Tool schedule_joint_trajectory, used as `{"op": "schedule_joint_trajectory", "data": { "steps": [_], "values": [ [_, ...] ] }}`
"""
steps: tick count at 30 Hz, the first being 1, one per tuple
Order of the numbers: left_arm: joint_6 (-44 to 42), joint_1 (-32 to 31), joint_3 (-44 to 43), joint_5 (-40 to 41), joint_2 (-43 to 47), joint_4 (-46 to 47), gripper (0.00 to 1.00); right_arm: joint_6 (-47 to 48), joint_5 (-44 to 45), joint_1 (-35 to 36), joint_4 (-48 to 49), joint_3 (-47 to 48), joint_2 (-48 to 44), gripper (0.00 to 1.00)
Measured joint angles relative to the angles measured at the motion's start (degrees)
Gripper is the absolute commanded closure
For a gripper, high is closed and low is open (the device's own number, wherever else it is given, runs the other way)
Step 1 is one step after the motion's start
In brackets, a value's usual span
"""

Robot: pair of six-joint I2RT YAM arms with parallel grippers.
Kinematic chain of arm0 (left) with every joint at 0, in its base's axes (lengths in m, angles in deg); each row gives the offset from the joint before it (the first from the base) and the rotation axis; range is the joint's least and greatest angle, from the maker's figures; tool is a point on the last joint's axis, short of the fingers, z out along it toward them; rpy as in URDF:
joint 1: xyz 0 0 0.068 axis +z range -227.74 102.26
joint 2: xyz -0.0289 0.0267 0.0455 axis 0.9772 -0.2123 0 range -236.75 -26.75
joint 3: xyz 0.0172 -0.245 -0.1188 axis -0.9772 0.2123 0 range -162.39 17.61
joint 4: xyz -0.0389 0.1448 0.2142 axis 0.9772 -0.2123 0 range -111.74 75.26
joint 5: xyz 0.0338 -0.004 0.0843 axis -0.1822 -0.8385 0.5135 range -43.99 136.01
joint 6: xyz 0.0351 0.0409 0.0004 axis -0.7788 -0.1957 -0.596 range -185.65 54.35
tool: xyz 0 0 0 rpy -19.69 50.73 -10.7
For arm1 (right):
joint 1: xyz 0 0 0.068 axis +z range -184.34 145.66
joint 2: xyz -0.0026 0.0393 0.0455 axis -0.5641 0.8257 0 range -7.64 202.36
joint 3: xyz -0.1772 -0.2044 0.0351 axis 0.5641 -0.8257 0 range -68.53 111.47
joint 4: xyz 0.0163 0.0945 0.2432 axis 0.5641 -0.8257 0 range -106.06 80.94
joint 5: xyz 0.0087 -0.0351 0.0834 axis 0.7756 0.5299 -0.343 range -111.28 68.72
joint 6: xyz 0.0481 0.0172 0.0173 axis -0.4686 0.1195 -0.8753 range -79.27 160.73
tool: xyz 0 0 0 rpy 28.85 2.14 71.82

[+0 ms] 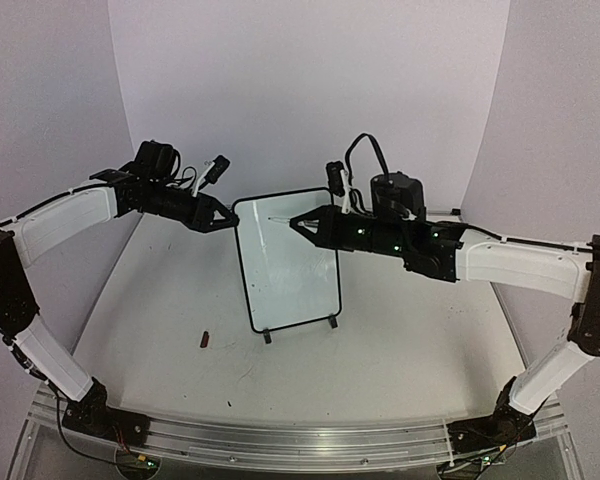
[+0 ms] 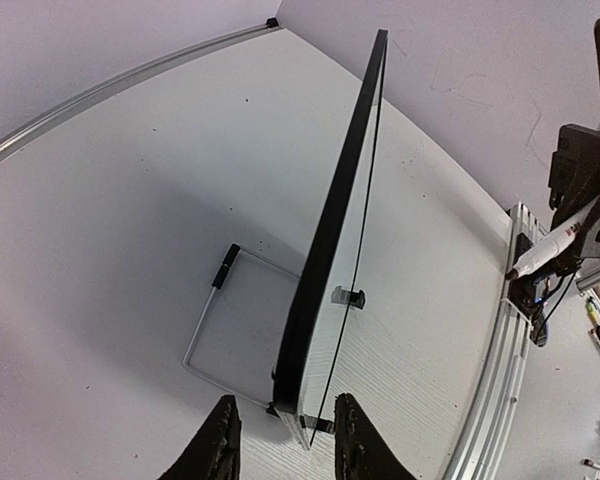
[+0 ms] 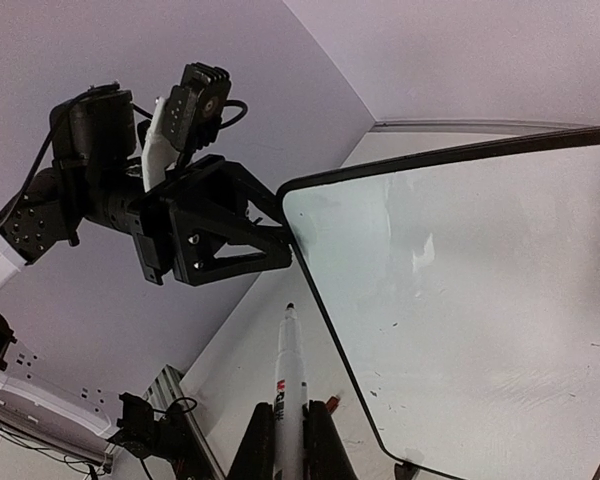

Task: Write a sentence on the whiteboard
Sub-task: Hold the whiteboard at the center of the board, then write a sentence on the whiteboard.

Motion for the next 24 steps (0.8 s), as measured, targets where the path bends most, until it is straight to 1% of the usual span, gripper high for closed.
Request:
{"op": "schedule_joint_trajectory", "data": {
  "steps": [11,21,24],
  "values": [
    [-1.14,0.0,0.65,-1.62,-0.29,0.5,0.8,1.16,-0.72,0.0,0.0,4.02,3.54,1.0],
    [-1.56,0.0,0.73,-3.55,-1.87,0.56,0.97,2.56,-1.13,0.02,-0.54,5.81,5.28,1.0],
    [-1.98,0.0,1.05,-4.58,-1.9,0.89,1.0,3.06,-1.15,0.04,-0.72,6.87,5.53,1.0]
  ]
}}
